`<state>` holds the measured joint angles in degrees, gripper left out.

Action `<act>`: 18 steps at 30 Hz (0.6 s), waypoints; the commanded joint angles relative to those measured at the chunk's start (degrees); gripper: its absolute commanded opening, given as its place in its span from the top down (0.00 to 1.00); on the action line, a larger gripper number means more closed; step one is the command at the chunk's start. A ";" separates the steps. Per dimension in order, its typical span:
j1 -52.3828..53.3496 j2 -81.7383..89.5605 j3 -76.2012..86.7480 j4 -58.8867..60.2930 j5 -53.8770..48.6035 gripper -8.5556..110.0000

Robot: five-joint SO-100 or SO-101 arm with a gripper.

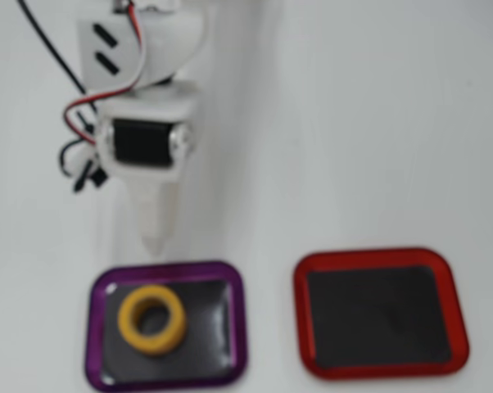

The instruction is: Grasp a tape and put it in the right purple dish.

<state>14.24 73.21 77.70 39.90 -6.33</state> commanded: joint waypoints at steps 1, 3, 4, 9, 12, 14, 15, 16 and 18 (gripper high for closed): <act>-0.26 0.97 -1.93 2.46 0.44 0.83; -0.35 1.23 -2.29 5.62 0.44 0.82; -0.44 1.49 -2.81 8.09 0.44 0.81; -0.44 6.06 -7.29 23.12 3.43 0.76; -0.44 10.37 -8.70 29.62 5.71 0.75; -0.44 14.15 -8.53 32.43 5.71 0.75; -0.44 16.44 -8.44 33.49 5.80 0.75; -0.53 18.72 -8.17 34.54 5.80 0.75; -0.97 23.55 -6.86 37.44 5.80 0.75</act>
<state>14.06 87.71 71.37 74.00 -0.70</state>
